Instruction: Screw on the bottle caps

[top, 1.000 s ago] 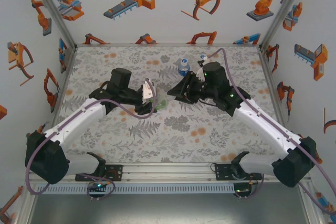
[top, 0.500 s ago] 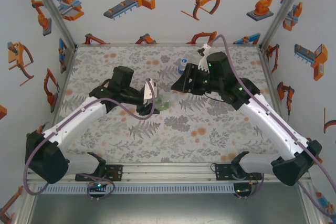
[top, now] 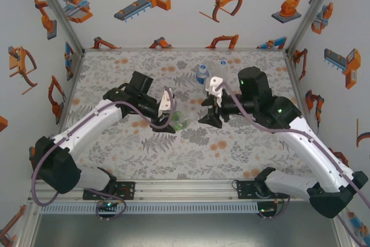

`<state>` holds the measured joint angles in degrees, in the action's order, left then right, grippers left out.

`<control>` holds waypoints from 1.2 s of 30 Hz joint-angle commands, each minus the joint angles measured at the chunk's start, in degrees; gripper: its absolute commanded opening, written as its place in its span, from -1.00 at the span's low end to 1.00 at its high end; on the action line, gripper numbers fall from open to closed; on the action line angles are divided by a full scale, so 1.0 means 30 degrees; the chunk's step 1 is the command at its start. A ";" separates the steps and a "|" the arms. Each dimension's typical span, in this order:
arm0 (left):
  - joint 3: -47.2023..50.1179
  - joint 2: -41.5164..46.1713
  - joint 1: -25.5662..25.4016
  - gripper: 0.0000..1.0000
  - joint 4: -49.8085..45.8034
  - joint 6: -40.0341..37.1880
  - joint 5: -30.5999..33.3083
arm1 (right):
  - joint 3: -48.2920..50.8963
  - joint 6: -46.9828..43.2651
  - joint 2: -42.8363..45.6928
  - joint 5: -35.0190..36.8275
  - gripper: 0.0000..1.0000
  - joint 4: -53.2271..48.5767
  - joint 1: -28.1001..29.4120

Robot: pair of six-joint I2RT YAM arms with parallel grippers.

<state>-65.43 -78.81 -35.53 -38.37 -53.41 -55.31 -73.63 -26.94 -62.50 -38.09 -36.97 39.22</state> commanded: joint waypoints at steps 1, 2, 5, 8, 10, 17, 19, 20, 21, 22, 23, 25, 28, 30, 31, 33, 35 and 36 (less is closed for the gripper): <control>-0.0769 -0.0245 -0.0216 -1.00 -0.1143 -0.1031 -0.1337 | 0.0612 -0.4995 0.0064 -0.1367 0.13 -0.0264 0.0465; -0.0838 -0.0315 -0.0265 -1.00 -0.1268 -0.1092 -0.1343 | 0.0677 -0.4995 -0.0001 -0.1347 0.13 -0.0071 0.0565; -0.1034 -0.0449 -0.0360 -1.00 -0.1678 -0.1305 -0.1368 | 0.0792 -0.4995 -0.0187 -0.1133 0.11 0.0269 0.0833; -0.1128 -0.0566 -0.0472 -1.00 -0.1795 -0.1314 -0.1368 | 0.0985 -0.4968 -0.0289 -0.1158 0.08 0.0589 0.1086; -0.1190 -0.0655 -0.0518 -1.00 -0.1901 -0.1299 -0.1368 | 0.1118 -0.4966 -0.0319 -0.1146 0.05 0.0785 0.1272; -0.1269 -0.0734 -0.0618 -1.00 -0.2034 -0.1365 -0.1452 | 0.1435 -0.4966 -0.0209 -0.1076 -0.06 0.0945 0.1512; -0.1306 -0.0734 -0.0614 -1.00 -0.2034 -0.1368 -0.1544 | 0.1530 -0.4958 -0.0177 -0.0785 -0.08 0.0994 0.1594; -0.1306 -0.0707 -0.0627 -1.00 -0.2038 -0.1359 -0.1564 | 0.1591 -0.4966 -0.0182 -0.0642 -0.10 0.1032 0.1625; -0.1306 -0.0685 -0.0634 -1.00 -0.2034 -0.1372 -0.1542 | 0.1619 -0.4966 -0.0144 -0.0528 -0.13 0.1097 0.1660; -0.1306 -0.0736 -0.0626 -1.00 -0.2041 -0.1359 -0.1554 | 0.1659 -0.4966 -0.0091 -0.0461 -0.18 0.1158 0.1666; -0.1308 -0.0735 -0.0632 -1.00 -0.2063 -0.1361 -0.1573 | 0.1710 -0.4975 -0.0041 -0.0456 -0.23 0.1232 0.1713; -0.1357 -0.0787 -0.0622 -1.00 -0.2147 -0.1366 -0.1620 | 0.1885 -0.4995 0.0170 -0.0426 -0.33 0.1481 0.1738; -0.1589 -0.1003 -0.0613 -1.00 -0.2613 -0.1541 -0.1799 | 0.2142 -0.5224 0.0510 -0.0262 -0.44 0.1605 0.1735; -0.1843 -0.1247 -0.0641 -1.00 -0.3116 -0.1817 -0.1946 | 0.2278 -0.5288 0.0670 -0.0170 -0.41 0.1593 0.1735; -0.1940 -0.1314 -0.0654 -1.00 -0.3278 -0.1896 -0.2009 | 0.2251 -0.5288 0.0649 -0.0079 -0.36 0.1537 0.1743; -0.2064 -0.1443 -0.0639 -1.00 -0.3521 -0.2051 -0.2071 | 0.2220 -0.5288 0.0648 -0.0034 -0.07 0.1405 0.1770; -0.2063 -0.1459 -0.0679 -1.00 -0.3583 -0.2120 -0.2071 | 0.2217 -0.5259 0.0705 0.0089 0.04 0.1509 0.1832; -0.2066 -0.1483 -0.0694 -1.00 -0.3585 -0.2096 -0.2071 | 0.2239 -0.5259 0.0730 0.0154 0.04 0.1596 0.1919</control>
<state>-69.93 -82.85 -37.43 -46.52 -57.65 -58.59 -67.48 -41.89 -61.41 -37.95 -33.19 44.23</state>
